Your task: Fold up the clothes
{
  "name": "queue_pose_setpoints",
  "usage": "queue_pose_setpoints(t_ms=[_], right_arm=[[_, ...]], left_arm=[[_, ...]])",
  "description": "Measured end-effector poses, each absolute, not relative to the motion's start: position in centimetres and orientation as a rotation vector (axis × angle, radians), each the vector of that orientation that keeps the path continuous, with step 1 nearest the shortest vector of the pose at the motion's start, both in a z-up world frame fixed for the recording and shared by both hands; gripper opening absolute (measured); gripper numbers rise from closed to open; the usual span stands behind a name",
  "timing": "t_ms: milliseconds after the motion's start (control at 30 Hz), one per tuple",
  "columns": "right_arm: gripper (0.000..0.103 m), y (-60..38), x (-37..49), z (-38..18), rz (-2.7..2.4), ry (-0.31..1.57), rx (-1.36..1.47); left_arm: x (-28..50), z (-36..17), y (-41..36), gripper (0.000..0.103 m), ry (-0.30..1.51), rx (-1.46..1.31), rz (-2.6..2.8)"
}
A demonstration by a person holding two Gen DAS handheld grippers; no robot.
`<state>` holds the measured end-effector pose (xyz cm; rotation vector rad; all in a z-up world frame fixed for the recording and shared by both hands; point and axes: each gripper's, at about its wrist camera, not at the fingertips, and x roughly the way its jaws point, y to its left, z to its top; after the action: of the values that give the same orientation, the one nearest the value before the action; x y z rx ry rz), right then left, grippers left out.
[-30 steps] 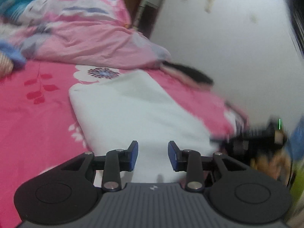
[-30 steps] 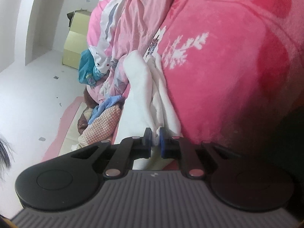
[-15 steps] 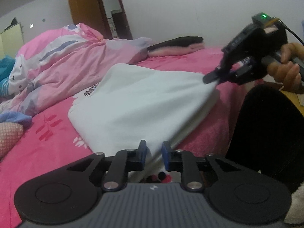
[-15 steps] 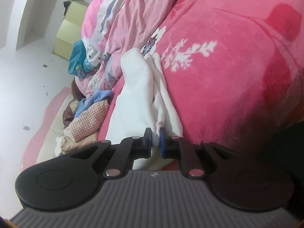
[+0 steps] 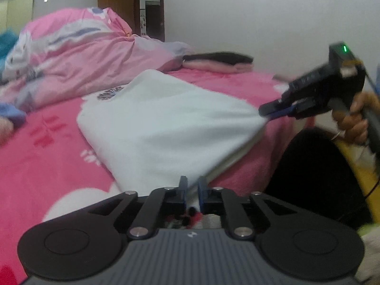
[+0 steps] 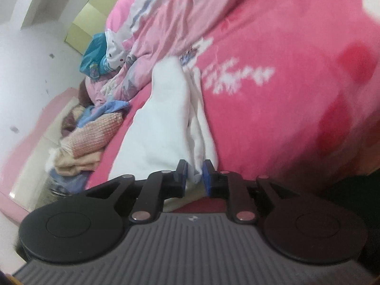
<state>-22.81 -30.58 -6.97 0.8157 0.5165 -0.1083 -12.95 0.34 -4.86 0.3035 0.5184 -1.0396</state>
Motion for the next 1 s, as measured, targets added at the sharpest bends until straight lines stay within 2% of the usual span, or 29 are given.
queue_pose_setpoints(t_ms=[100,233,400,533,733,900,1000], right_arm=[[0.018,-29.9,-24.3,-4.6,-0.193,0.491,0.669],[0.018,-27.6,-22.9,-2.0,-0.149,0.414,0.475],[0.013,-26.0,-18.4,-4.0,-0.107,0.452,0.371],[0.007,-28.8,-18.0,-6.5,-0.21,0.52,0.444],[0.007,-27.5,-17.5,-2.7,-0.153,0.42,0.377],[0.007,-28.3,-15.1,-5.4,-0.252,0.52,0.385],[0.007,-29.1,-17.2,-5.1,-0.352,0.494,0.442]], left_arm=[[-12.6,-4.1,1.3,0.02,0.522,0.22,-1.075],[-11.6,-3.8,0.9,0.02,0.51,0.137,-1.09],[-9.5,-5.8,-1.1,0.02,0.576,0.127,-1.047],[-9.0,-6.5,0.1,0.023,0.602,0.06,-1.079],[-8.2,-6.8,1.2,0.024,0.627,0.0,-1.121],[-7.9,-7.0,1.7,0.026,0.651,-0.044,-1.132],[-7.7,-7.1,2.1,0.026,0.665,-0.05,-1.139]])
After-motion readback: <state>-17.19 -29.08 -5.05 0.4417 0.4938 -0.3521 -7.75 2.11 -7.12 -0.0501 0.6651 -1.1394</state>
